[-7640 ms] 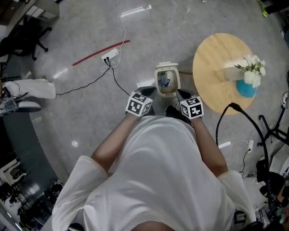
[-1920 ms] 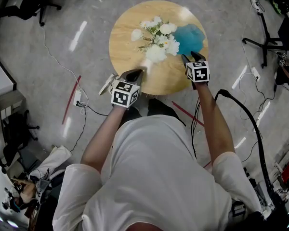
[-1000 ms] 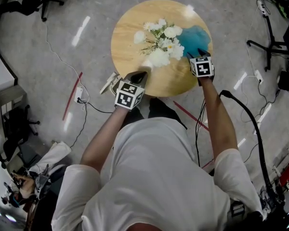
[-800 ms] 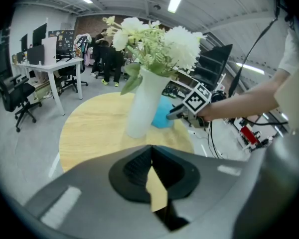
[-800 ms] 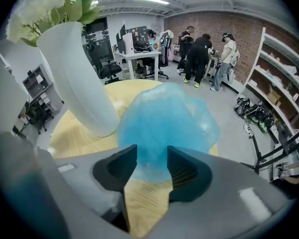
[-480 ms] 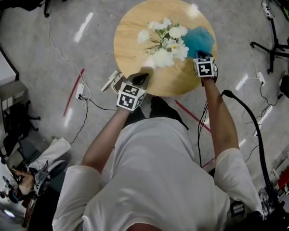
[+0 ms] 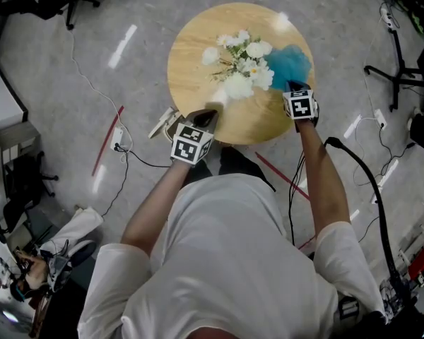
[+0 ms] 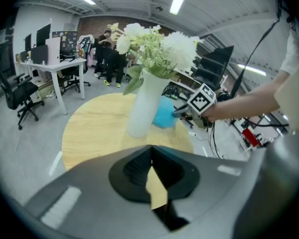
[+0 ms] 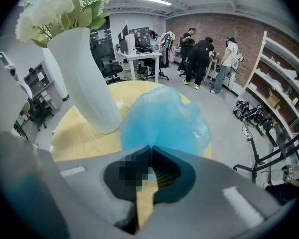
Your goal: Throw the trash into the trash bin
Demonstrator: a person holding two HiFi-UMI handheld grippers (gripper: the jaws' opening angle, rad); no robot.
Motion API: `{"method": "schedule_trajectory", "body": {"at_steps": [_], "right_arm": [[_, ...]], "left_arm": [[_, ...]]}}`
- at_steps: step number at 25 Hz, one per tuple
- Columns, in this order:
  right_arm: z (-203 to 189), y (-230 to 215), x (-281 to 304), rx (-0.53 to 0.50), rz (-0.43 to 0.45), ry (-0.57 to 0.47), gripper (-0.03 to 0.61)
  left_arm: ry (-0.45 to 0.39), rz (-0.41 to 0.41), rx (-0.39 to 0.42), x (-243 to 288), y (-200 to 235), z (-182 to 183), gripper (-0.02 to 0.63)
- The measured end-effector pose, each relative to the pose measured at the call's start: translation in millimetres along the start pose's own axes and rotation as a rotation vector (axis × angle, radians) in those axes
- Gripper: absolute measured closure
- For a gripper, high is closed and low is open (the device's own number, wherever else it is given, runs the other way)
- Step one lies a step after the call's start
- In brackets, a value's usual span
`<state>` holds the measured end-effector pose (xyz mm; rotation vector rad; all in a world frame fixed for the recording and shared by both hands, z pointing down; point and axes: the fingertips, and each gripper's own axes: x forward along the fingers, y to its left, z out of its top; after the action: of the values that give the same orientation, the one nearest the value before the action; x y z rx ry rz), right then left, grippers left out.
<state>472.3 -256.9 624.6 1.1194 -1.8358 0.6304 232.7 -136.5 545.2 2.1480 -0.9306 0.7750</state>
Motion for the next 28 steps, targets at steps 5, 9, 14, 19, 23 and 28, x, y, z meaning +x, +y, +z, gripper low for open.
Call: {"method": "schedule_trajectory", "body": {"at_steps": [5, 9, 14, 19, 23, 28], "right_arm": [[-0.7, -1.6, -9.2, -0.019, -0.012, -0.019, 0.575], [3.5, 4.8, -23.8, -0.017, -0.020, -0.043, 0.575], [3.6, 19.3, -33.5, -0.028, -0.018, -0.072, 0.575], [-4.8, 35.2, -37.3, -0.036, -0.005, -0.067, 0.575], [-7.1, 48.8, -40.6, -0.048, 0.007, -0.066, 0.575], [-0.7, 71.7, -49.5, -0.065, 0.025, -0.091, 0.575]], "left_arm": [[-0.016, 0.000, 0.003, -5.6, -6.4, 1.1, 0.609], [-0.029, 0.006, 0.003, -13.3, -7.3, 1.0, 0.609], [-0.043, 0.022, -0.002, -23.0, -7.8, -4.3, 0.609], [-0.061, 0.048, -0.020, -35.7, -8.6, -13.2, 0.609], [-0.068, 0.072, -0.045, -47.0, -8.2, -23.7, 0.609], [-0.082, 0.102, -0.080, -61.8, -6.8, -38.1, 0.609]]}}
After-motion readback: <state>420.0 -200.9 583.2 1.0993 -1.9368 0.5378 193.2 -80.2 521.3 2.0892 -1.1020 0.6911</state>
